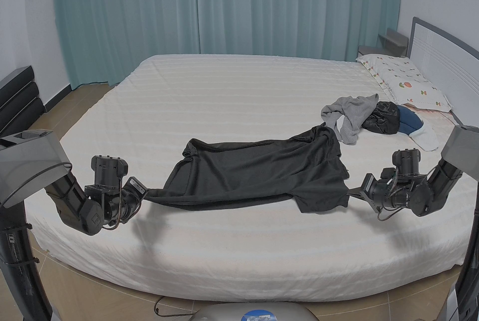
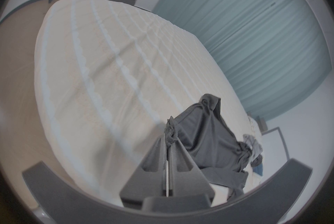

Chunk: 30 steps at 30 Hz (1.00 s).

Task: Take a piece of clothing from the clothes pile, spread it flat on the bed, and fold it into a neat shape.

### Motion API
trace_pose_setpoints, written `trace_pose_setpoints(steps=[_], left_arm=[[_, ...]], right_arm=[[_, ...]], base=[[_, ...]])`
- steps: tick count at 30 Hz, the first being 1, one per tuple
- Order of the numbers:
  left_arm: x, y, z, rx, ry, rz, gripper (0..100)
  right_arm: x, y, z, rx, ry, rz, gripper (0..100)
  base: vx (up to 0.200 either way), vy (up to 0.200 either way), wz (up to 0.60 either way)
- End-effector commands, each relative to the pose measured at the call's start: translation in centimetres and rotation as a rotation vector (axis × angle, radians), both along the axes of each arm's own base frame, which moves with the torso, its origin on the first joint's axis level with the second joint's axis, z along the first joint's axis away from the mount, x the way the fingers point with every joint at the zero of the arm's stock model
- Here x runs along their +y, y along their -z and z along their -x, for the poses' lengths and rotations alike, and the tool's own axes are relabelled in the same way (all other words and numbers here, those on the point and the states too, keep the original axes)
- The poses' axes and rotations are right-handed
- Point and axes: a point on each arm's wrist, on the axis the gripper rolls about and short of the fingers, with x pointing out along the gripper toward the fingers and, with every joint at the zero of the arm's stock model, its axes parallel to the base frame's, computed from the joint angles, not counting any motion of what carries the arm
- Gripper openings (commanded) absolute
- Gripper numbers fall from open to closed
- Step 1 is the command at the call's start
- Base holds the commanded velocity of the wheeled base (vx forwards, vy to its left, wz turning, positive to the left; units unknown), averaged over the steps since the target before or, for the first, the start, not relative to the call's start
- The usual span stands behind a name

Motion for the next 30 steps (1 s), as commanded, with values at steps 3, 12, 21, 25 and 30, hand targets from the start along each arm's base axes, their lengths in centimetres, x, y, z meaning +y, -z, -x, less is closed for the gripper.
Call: trace_pose_setpoints(steps=[3, 12, 21, 25, 30], left_arm=[[-0.8, 0.2, 3.8, 0.079, 0.138, -0.133, 0], [-1.2, 1.4, 6.6, 0.169, 0.275, -0.268, 0], [-1.3, 2.0, 7.4, 0.229, 0.310, -0.297, 0], [-1.3, 2.2, 7.8, 0.271, 0.330, -0.313, 0], [-1.3, 2.3, 8.0, 0.291, 0.338, -0.317, 0]], right_arm=[[-3.4, -1.6, 5.8, 0.019, -0.005, 0.084, 0], [-3.9, -1.5, 10.4, 0.060, -0.034, 0.145, 0], [-3.6, 0.2, 14.0, 0.157, -0.113, 0.208, 0], [-3.5, 0.9, 15.4, 0.196, -0.149, 0.231, 0], [-3.2, 1.5, 16.9, 0.235, -0.202, 0.256, 0]], base=[[0.000, 0.000, 0.00], [0.000, 0.000, 0.00], [0.000, 0.000, 0.00], [0.000, 0.000, 0.00], [0.000, 0.000, 0.00]])
